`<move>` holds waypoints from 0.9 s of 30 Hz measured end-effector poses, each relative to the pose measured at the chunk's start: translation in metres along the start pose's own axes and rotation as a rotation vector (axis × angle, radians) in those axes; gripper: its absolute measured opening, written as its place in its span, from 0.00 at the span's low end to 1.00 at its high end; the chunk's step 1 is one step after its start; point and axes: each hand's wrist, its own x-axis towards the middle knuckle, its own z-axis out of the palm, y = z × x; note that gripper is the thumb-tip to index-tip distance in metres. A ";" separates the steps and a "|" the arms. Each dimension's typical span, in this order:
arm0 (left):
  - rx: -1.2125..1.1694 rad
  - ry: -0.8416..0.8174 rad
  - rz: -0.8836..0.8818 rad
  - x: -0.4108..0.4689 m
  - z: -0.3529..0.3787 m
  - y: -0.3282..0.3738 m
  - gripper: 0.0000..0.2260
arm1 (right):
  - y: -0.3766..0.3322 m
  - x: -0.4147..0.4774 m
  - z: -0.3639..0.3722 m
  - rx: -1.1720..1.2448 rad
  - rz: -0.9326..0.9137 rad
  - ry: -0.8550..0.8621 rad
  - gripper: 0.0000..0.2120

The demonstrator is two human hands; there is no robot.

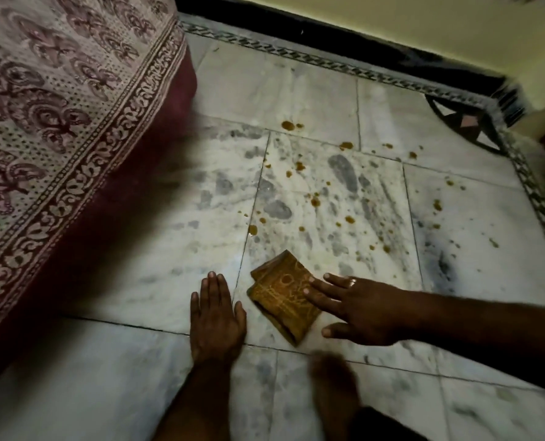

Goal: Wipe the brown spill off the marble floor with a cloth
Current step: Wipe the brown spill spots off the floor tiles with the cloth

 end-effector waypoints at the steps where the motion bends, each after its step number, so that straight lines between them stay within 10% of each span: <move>1: 0.002 -0.002 0.000 -0.001 0.000 0.000 0.32 | 0.004 -0.006 0.007 0.011 -0.005 0.007 0.49; 27: 0.110 0.086 0.098 0.000 0.012 0.003 0.31 | 0.003 0.168 0.098 0.070 -0.009 0.690 0.32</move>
